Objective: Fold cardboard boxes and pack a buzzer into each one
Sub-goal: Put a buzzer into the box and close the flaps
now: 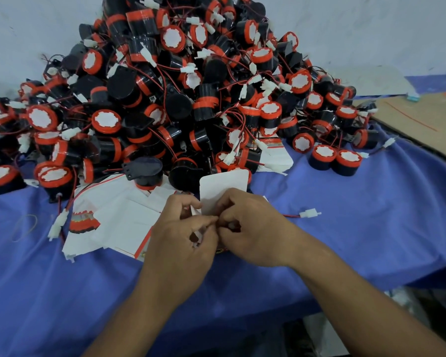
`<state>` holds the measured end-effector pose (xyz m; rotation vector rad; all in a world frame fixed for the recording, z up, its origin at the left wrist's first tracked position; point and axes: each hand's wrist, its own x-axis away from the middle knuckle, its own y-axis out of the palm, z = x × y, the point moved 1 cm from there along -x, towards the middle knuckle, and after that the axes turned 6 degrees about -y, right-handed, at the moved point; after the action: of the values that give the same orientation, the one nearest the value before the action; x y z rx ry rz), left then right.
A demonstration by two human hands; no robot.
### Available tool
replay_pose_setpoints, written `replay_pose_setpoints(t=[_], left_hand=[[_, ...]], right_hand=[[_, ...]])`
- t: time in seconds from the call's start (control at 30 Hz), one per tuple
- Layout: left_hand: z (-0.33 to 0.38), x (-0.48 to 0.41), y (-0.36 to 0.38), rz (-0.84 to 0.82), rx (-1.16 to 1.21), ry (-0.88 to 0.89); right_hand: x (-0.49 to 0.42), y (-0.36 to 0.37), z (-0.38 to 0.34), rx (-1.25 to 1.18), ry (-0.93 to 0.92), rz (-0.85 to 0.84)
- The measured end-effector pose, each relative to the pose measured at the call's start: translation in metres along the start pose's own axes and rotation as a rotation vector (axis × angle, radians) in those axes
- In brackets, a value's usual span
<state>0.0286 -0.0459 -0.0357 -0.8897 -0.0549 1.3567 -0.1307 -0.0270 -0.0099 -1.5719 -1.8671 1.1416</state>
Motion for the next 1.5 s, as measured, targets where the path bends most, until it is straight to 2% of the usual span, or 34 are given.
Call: replay_pose_setpoints(t=[0.17,0.37,0.5,0.57,0.67,0.73,0.83,0.9,1.03,1.17,1.33,1.4,1.5], left_hand=[[-0.006,-0.003,0.003,-0.082,-0.031,-0.142],[-0.002,-0.014,0.008,-0.097,-0.019,-0.329],[0.002,-0.019,0.015,0.004,0.056,-0.422],[0.004,-0.018,0.019,0.067,0.085,-0.463],[0.005,-0.019,0.025,0.085,0.088,-0.491],[0.006,-0.019,0.026,0.099,0.079,-0.484],[0.009,-0.012,0.028,0.148,0.034,-0.437],[0.012,-0.008,0.03,0.168,0.007,-0.406],[0.009,-0.007,0.032,0.096,0.011,-0.267],[0.002,-0.008,0.027,0.007,-0.042,-0.12],[0.003,-0.008,0.02,-0.167,-0.035,-0.081],[0.002,-0.008,0.019,-0.165,0.0,-0.083],[0.001,-0.009,0.019,-0.078,0.017,-0.125]], right_hand=[[0.001,-0.005,0.009,-0.178,0.031,0.062],[0.001,0.0,0.008,-0.196,0.073,0.194],[0.004,-0.001,0.009,-0.225,0.079,0.292],[0.005,0.0,0.01,-0.199,0.085,0.37],[0.007,0.001,0.017,0.038,0.174,0.455],[0.009,0.002,0.022,0.141,0.266,0.449],[0.012,-0.006,0.031,0.043,0.406,0.422],[0.012,-0.009,0.033,-0.02,0.429,0.425],[0.007,0.0,0.026,-0.031,0.295,0.483],[0.009,0.005,0.022,-0.035,0.254,0.482],[0.014,-0.005,0.025,-0.121,0.162,0.451],[0.017,-0.009,0.027,-0.179,0.124,0.429],[0.019,-0.012,0.026,-0.219,0.069,0.401]])
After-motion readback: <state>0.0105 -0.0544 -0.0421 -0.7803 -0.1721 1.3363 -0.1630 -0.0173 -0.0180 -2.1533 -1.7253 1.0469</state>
